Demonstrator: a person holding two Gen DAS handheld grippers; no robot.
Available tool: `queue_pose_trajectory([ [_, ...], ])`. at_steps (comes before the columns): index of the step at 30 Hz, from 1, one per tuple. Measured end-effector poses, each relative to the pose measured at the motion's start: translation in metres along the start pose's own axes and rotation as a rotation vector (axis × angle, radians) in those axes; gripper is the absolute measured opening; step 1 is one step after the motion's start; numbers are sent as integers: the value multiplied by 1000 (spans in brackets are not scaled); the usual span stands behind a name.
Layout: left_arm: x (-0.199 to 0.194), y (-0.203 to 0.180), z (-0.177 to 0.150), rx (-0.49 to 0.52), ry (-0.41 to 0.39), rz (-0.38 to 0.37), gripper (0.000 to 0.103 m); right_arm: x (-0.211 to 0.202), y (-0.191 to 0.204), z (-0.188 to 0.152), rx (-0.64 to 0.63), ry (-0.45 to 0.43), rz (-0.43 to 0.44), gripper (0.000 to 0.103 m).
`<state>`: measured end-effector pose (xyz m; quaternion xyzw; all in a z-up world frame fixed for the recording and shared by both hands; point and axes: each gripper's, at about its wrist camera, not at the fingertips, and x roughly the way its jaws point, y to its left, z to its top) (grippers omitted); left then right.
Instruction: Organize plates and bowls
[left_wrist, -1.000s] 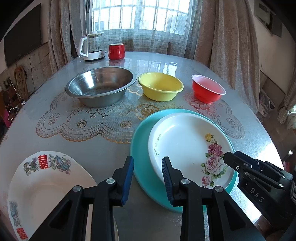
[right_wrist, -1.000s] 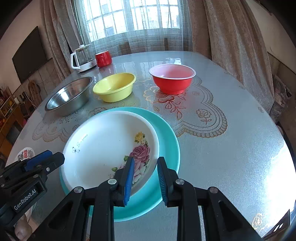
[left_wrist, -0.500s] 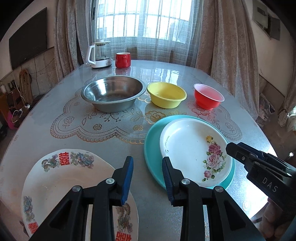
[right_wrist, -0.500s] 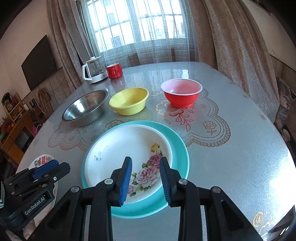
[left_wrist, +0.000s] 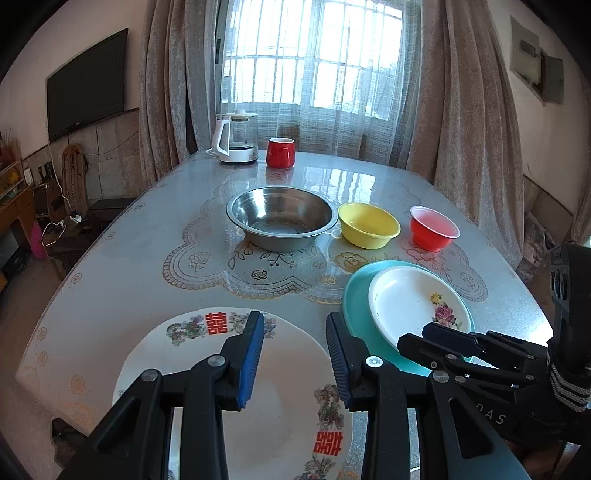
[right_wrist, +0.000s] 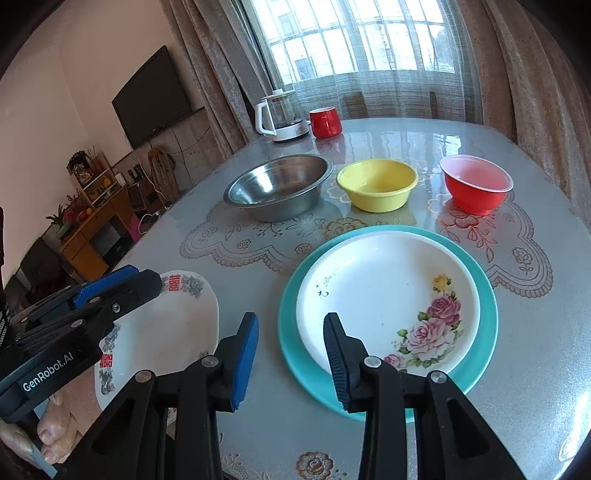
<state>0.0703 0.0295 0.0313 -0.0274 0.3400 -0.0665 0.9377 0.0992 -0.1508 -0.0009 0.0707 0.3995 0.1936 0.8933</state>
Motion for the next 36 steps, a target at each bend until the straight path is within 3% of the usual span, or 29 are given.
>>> queue_pose_trajectory([
  [4, -6, 28, -4, -43, -1, 36, 41, 13, 12, -3, -13, 30, 35, 37],
  [18, -28, 148, -35, -302, 4, 207, 41, 37, 28, -7, -16, 83, 142, 40],
  [21, -28, 161, -48, -337, 19, 179, 41, 41, 24, -10, -7, 98, 155, 40],
  [29, -28, 162, -85, -294, 26, 63, 41, 47, 12, -18, 57, 134, 269, 40],
  [36, -14, 163, -96, -346, 53, -17, 41, 56, 17, -24, 59, 157, 308, 40],
])
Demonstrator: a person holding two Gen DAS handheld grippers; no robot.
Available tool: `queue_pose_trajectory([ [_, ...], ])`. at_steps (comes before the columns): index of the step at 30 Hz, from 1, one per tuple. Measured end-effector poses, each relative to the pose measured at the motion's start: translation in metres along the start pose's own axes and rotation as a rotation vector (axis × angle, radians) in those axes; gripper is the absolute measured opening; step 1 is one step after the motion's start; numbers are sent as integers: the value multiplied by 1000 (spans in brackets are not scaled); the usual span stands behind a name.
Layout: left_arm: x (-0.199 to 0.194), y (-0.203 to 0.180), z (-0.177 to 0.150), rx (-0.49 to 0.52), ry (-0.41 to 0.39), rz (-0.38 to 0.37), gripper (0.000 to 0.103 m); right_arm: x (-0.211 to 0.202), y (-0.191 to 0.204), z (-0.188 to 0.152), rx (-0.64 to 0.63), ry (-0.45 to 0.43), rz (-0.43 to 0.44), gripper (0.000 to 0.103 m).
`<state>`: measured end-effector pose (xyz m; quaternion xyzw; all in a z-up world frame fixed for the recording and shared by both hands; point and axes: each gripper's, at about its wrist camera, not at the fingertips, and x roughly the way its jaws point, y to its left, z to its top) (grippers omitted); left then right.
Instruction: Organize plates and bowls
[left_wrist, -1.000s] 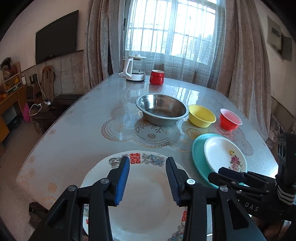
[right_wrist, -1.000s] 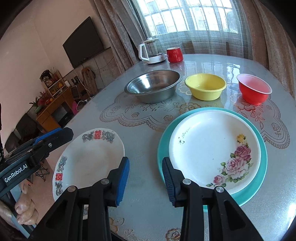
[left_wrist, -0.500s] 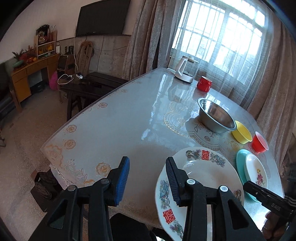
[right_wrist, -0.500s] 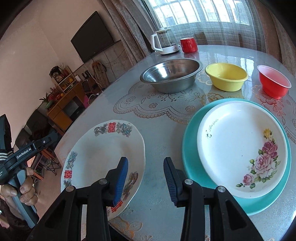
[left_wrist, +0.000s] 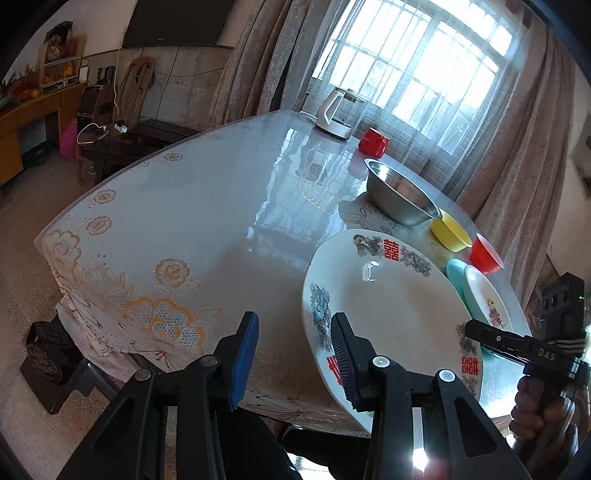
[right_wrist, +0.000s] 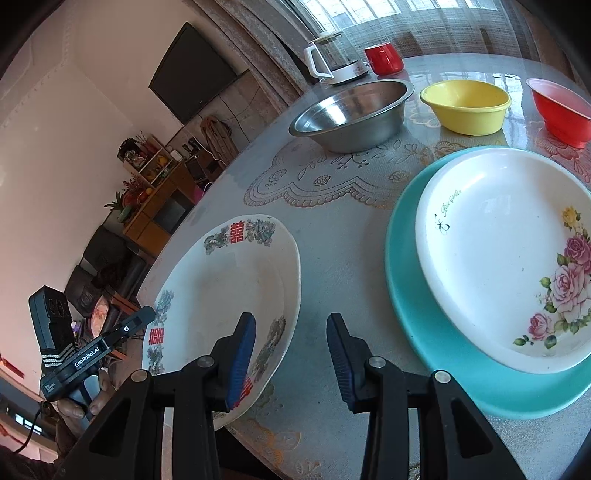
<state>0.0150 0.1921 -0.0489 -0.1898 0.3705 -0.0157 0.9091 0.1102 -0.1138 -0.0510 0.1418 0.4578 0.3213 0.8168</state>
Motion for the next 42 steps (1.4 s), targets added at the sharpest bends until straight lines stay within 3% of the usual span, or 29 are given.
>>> queue_pose_trajectory([
  [12, 30, -25, 0, 69, 28, -15, 37, 22, 12, -3, -74, 22, -14, 31],
  [15, 33, -33, 1, 88, 19, 37, 37, 27, 19, -1, -115, 32, -26, 29],
  [19, 31, -33, 3, 68, 11, 27, 37, 26, 24, -4, -158, 29, -68, 29],
  [31, 30, -60, -3, 161, -5, 13, 36, 7, 23, -5, -224, -11, -152, 30],
  [42, 25, -96, 9, 243, -41, -47, 36, -31, 11, 0, -177, -95, -161, 30],
])
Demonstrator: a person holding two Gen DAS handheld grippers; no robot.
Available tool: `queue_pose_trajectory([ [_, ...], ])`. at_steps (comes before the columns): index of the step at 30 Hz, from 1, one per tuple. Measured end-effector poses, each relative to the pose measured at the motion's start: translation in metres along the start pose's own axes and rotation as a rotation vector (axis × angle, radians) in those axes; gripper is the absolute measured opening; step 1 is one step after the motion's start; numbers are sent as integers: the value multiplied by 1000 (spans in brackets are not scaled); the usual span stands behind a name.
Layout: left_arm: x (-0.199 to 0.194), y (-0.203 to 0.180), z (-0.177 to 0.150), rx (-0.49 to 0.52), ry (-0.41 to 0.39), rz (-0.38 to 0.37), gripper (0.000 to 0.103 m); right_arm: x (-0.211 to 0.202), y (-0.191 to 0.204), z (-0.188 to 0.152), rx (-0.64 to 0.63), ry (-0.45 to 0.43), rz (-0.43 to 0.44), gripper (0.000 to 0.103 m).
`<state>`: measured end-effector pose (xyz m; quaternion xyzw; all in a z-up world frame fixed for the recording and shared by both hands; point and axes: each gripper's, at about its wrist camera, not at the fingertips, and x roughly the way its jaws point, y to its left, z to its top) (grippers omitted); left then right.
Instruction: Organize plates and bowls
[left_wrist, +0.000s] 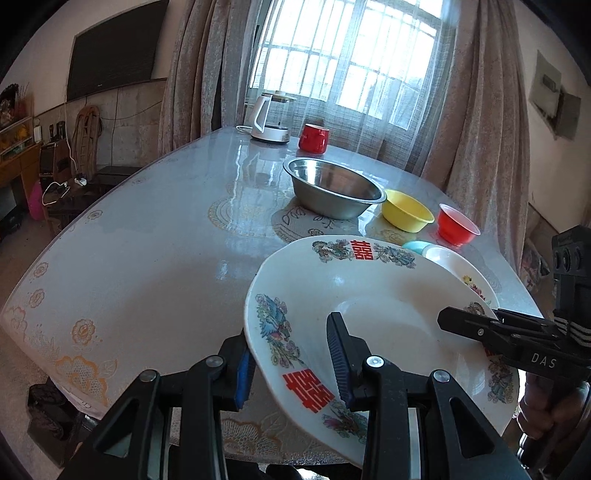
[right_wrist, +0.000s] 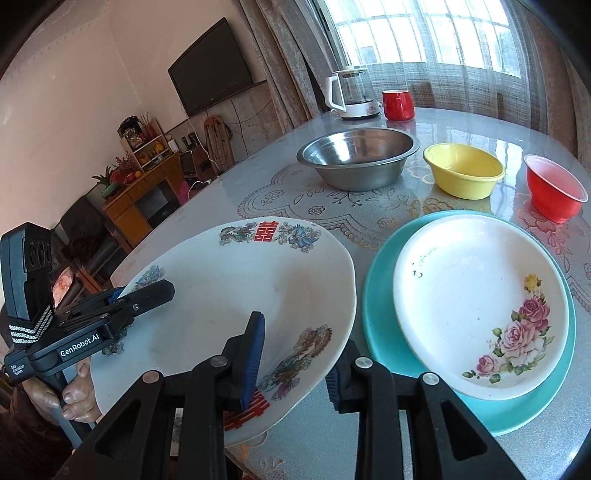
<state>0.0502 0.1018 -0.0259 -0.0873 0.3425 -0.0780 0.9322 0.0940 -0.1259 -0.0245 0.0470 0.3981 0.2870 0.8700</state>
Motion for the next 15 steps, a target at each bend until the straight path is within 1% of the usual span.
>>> queue_pose_trajectory([
  [6, 10, -35, 15, 82, -4, -54, 36, -23, -24, 1, 48, -41, -62, 30],
  [10, 22, -58, 27, 109, 8, -100, 36, -37, -41, 5, 78, -71, -115, 30],
  [15, 40, -87, 42, 150, 10, -131, 36, -51, -62, 10, 109, -106, -174, 30],
])
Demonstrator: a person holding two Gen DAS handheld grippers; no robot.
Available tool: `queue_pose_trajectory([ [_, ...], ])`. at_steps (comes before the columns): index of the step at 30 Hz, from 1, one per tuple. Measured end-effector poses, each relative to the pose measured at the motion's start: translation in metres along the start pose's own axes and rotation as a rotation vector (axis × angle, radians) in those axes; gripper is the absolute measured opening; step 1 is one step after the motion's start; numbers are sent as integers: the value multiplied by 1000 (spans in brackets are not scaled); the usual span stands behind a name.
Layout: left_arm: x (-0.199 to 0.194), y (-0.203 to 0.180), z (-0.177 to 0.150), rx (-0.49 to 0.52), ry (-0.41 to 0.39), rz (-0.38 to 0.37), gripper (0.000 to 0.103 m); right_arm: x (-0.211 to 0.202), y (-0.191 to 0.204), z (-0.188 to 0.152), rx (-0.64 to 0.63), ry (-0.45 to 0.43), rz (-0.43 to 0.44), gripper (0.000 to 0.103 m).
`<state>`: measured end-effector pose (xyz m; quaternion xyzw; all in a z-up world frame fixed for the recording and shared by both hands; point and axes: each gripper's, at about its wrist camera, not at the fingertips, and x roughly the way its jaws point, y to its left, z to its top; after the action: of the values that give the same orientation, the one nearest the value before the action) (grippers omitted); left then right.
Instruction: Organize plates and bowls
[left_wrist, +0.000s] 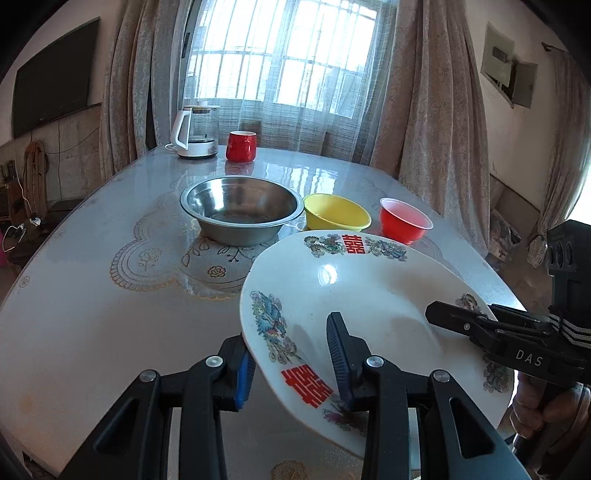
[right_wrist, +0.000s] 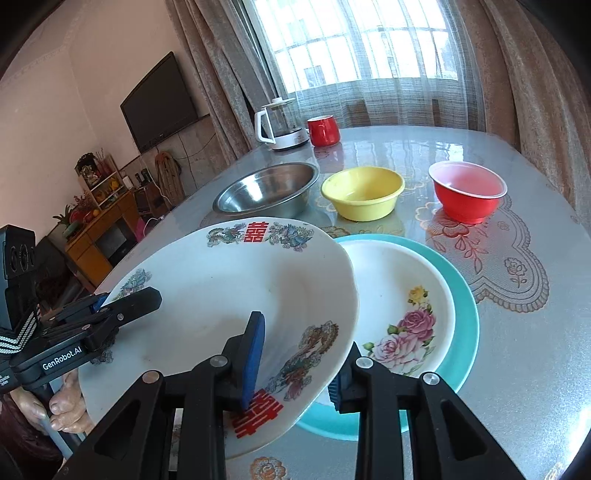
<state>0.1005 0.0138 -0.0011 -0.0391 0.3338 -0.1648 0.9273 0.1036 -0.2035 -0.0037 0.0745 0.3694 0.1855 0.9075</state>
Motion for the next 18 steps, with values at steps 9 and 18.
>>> queue_pose_trajectory([
  [9, 48, -30, 19, 14, 46, -59, 36, 2, -44, 5, 53, -11, -101, 30],
  [18, 88, -41, 14, 22, 118, -37, 36, 18, -61, 5, 15, -11, -216, 31],
])
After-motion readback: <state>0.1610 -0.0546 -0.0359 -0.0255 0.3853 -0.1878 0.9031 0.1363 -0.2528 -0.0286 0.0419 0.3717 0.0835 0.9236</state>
